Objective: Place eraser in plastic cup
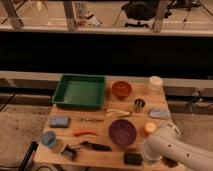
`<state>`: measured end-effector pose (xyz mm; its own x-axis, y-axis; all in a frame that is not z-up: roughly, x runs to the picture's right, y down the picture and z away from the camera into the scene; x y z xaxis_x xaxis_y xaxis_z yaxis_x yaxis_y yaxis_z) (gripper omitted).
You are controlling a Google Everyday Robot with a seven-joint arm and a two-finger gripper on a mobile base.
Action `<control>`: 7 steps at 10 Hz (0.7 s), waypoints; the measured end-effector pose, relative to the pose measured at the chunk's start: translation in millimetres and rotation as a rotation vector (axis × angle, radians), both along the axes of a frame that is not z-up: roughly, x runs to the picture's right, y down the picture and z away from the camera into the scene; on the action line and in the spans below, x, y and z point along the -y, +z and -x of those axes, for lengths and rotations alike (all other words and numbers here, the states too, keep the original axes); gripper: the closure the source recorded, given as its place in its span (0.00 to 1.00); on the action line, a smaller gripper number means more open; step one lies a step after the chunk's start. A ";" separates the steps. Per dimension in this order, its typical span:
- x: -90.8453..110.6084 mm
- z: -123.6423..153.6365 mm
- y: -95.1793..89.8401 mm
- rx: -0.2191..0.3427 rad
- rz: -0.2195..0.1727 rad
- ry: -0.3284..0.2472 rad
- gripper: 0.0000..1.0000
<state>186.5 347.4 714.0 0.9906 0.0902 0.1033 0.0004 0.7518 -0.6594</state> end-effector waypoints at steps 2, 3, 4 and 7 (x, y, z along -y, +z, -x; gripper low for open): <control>-1.3 -2.2 2.2 0.000 0.000 0.007 0.20; -2.3 -3.5 3.1 0.001 0.001 0.009 0.20; -3.4 -4.7 4.7 0.004 0.004 0.012 0.20; -5.5 -6.8 6.6 0.013 0.010 0.016 0.25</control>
<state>193.2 352.9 720.6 0.9875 0.1069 0.1156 -0.0026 0.7450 -0.6671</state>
